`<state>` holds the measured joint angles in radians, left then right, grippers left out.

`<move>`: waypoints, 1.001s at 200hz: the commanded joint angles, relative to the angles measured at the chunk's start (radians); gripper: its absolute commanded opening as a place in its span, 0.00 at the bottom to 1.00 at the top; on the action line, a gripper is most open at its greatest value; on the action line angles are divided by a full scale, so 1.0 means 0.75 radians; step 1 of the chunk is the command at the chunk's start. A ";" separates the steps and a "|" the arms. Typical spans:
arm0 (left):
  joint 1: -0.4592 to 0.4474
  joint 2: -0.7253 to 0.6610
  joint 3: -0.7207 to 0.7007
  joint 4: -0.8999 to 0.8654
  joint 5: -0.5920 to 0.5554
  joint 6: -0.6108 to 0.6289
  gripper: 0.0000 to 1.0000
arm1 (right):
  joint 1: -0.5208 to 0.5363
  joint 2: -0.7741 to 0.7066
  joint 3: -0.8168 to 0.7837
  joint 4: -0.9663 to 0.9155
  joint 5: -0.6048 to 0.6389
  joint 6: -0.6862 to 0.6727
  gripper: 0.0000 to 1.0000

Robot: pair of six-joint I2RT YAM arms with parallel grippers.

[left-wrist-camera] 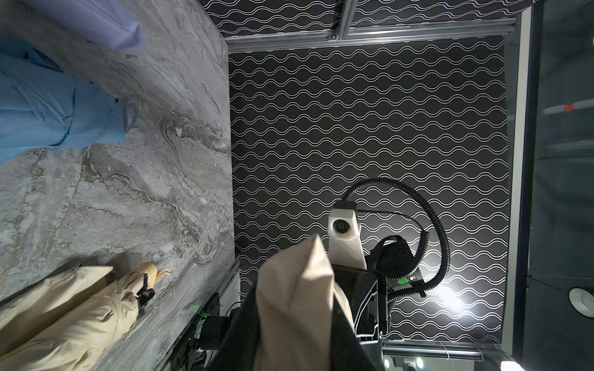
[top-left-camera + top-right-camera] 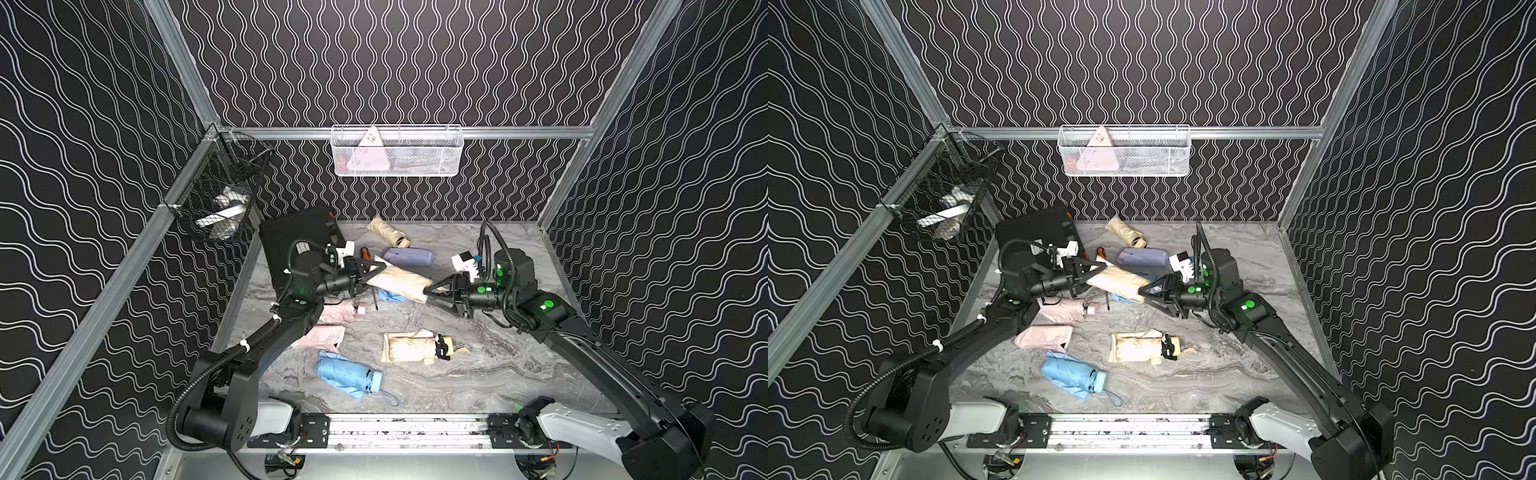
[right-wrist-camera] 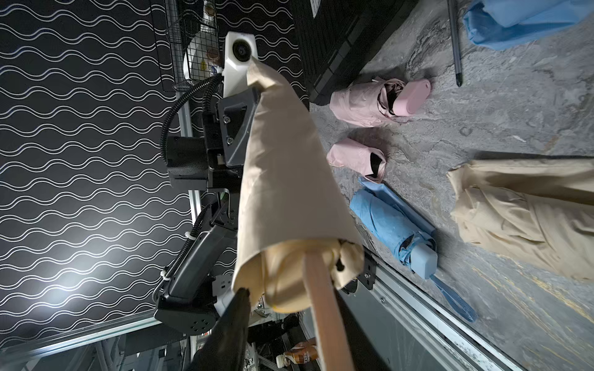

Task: Take umbrellas out of sleeves
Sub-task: Take out the umbrella from the umbrella sleeve.

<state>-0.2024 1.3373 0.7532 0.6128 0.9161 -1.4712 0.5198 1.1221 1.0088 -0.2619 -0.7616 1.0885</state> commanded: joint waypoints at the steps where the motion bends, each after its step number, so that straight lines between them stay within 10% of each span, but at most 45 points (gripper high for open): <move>1: 0.002 -0.007 -0.003 0.119 0.011 -0.049 0.10 | 0.000 0.010 -0.007 0.068 0.015 0.011 0.41; 200: -0.001 -0.002 -0.001 0.179 -0.030 -0.096 0.10 | 0.067 0.194 0.050 0.253 0.010 0.076 0.50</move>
<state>-0.2024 1.3384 0.7456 0.6579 0.8898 -1.5005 0.5591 1.2572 1.0340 -0.1230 -0.7673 1.1362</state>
